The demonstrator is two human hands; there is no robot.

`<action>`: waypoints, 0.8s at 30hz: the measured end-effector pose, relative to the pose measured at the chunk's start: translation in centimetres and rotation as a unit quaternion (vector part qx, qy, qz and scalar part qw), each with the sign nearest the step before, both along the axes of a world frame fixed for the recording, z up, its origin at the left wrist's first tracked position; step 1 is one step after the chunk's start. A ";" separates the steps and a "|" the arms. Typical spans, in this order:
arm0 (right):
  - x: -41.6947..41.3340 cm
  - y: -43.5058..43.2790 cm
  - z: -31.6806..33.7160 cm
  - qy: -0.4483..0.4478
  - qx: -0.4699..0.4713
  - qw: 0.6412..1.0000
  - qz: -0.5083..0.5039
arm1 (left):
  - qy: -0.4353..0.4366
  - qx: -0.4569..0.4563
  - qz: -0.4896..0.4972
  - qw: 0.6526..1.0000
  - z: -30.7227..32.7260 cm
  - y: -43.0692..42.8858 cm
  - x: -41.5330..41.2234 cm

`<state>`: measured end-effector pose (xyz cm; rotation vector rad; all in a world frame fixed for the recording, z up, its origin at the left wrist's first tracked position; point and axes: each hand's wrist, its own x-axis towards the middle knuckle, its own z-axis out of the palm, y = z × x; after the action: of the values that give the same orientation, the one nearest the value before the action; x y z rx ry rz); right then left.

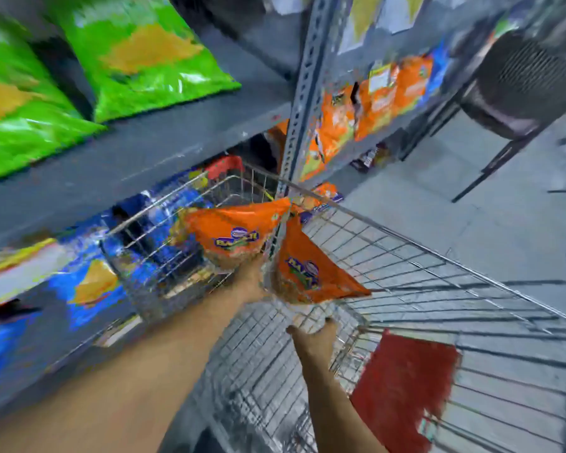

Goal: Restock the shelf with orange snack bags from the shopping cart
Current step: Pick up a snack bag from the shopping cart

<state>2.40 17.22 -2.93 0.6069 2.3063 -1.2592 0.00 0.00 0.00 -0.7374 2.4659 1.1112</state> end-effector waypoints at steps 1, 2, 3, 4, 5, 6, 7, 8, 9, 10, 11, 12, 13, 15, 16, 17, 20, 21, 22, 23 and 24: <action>-1.2 0.2 -1.6 0.007 -0.014 1.000 0.008 | -0.008 0.002 -0.018 1.000 -1.3 0.1 -0.8; -2.2 0.3 -3.0 0.007 -0.031 0.999 0.027 | -0.008 0.001 -0.023 1.000 -2.4 0.2 -1.4; -3.5 0.5 -4.1 0.010 -0.041 0.998 0.046 | -0.020 0.015 -0.011 1.000 -3.2 0.2 -2.0; -5.0 0.7 -5.3 0.006 -0.044 0.997 0.068 | -0.018 0.013 -0.009 1.000 -4.1 -0.1 -2.7; -6.2 0.8 -6.5 0.004 -0.052 0.994 0.093 | -0.017 0.015 -0.004 1.000 -4.9 -0.2 -3.6; -7.1 0.9 -7.3 0.003 -0.054 0.992 0.118 | -0.003 0.003 -0.014 1.000 -5.7 -0.1 -4.2; -7.7 1.0 -7.8 0.006 -0.066 0.988 0.140 | 0.012 0.004 -0.021 1.000 -6.2 -0.2 -4.7; -8.0 1.1 -8.0 0.009 -0.069 0.985 0.159 | 0.016 0.005 -0.032 0.999 -7.0 -0.3 -5.1; -8.2 1.1 -8.2 0.007 -0.084 0.983 0.165 | 0.011 0.021 -0.032 0.999 -7.4 -0.1 -5.3; -8.4 1.2 -8.2 0.010 -0.093 0.982 0.164 | 0.003 0.019 -0.032 0.999 -7.6 0.1 -5.1; -8.4 1.2 -8.3 0.020 -0.107 0.981 0.158 | -0.003 0.039 -0.005 0.999 -7.6 0.3 -5.0; -8.3 1.3 -8.0 0.033 -0.113 0.980 0.158 | -0.002 0.055 0.018 0.998 -7.2 0.5 -4.9; -8.1 1.5 -7.8 0.044 -0.117 0.979 0.159 | -0.003 0.076 0.029 0.997 -6.6 0.6 -4.5; -7.5 2.0 -7.0 0.050 -0.118 0.977 0.171 | -0.009 0.077 0.011 0.997 -5.5 0.6 -3.4; -7.1 2.3 -6.2 0.046 -0.121 0.976 0.177 | -0.004 0.080 0.006 0.997 -4.7 0.5 -2.6; -6.7 2.6 -5.5 0.039 -0.126 0.974 0.185 | 0.002 0.082 0.000 0.997 -3.6 0.4 -1.9; -5.2 3.0 -1.2 0.045 -0.147 0.966 0.209 | 0.028 0.077 -0.017 0.996 0.5 0.1 0.8; -4.8 3.0 0.6 0.054 -0.159 0.962 0.215 | 0.039 0.072 -0.014 0.997 2.3 -0.2 1.7; -4.2 2.8 2.9 0.065 -0.175 0.956 0.226 | 0.055 0.071 -0.007 0.996 4.3 -0.5 2.7; -3.8 2.4 5.1 0.074 -0.193 0.948 0.244 | 0.073 0.077 0.006 0.994 6.4 -1.0 3.8; -3.2 2.0 7.5 0.081 -0.208 0.940 0.259 | 0.093 0.092 0.021 0.991 8.4 -1.4 4.9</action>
<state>-0.76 19.21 4.60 -0.2447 2.0236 -1.4891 4.91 -1.39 8.40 -0.6602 2.4628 1.4604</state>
